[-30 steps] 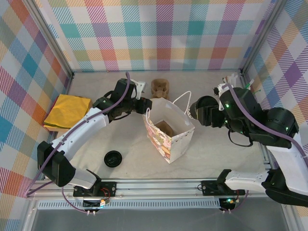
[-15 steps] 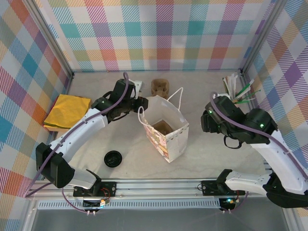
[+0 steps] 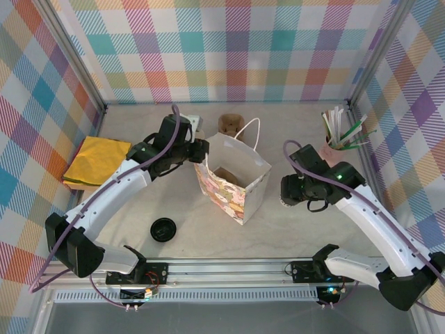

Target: Pack the takeout coffee

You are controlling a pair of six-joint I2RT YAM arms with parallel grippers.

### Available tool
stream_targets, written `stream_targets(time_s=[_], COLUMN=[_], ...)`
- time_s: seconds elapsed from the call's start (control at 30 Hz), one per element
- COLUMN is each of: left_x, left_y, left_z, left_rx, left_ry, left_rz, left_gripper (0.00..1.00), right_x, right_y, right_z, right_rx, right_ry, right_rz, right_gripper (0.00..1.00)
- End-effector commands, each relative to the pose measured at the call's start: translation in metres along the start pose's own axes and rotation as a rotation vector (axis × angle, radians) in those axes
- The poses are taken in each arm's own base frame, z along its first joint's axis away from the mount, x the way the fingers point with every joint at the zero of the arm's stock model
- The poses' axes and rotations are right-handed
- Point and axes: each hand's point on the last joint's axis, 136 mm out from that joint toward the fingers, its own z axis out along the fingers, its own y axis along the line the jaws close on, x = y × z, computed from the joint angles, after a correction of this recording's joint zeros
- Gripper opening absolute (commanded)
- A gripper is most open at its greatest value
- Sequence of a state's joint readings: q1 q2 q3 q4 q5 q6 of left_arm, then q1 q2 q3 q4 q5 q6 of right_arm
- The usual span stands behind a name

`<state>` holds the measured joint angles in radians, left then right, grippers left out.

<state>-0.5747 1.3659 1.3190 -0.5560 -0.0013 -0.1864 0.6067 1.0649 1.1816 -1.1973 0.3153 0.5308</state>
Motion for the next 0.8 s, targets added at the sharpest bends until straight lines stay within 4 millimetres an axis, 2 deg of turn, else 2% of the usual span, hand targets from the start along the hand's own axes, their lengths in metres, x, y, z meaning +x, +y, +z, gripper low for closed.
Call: stream_targets(time_s=[0.0,0.3,0.5,0.77], left_x=[-0.002,-0.001,-0.002,0.001], left_y=[-0.003,-0.003,-0.004,-0.003], left_z=[-0.007,-0.007,-0.005,-0.002], left_rx=[0.010,0.010,0.015,0.012], left_ry=[-0.009,-0.010,-0.009,0.001], left_rz=[0.001,0.003,0.005,0.003], left_gripper=[0.31,0.31,0.31,0.31], right_x=[-0.008,0.005,0.015,0.024], right_y=[0.015,0.014,0.013,0.011], right_z=[0.014,0.051,0.065,0.074], right_rx=[-0.068,-0.036,-0.019,-0.010], right_ry=[-0.013,0.070,0.105,0.143], right_rz=[-0.004,-0.024,-0.041,-0.048], right_gripper=[0.71,0.72,0.72,0.74])
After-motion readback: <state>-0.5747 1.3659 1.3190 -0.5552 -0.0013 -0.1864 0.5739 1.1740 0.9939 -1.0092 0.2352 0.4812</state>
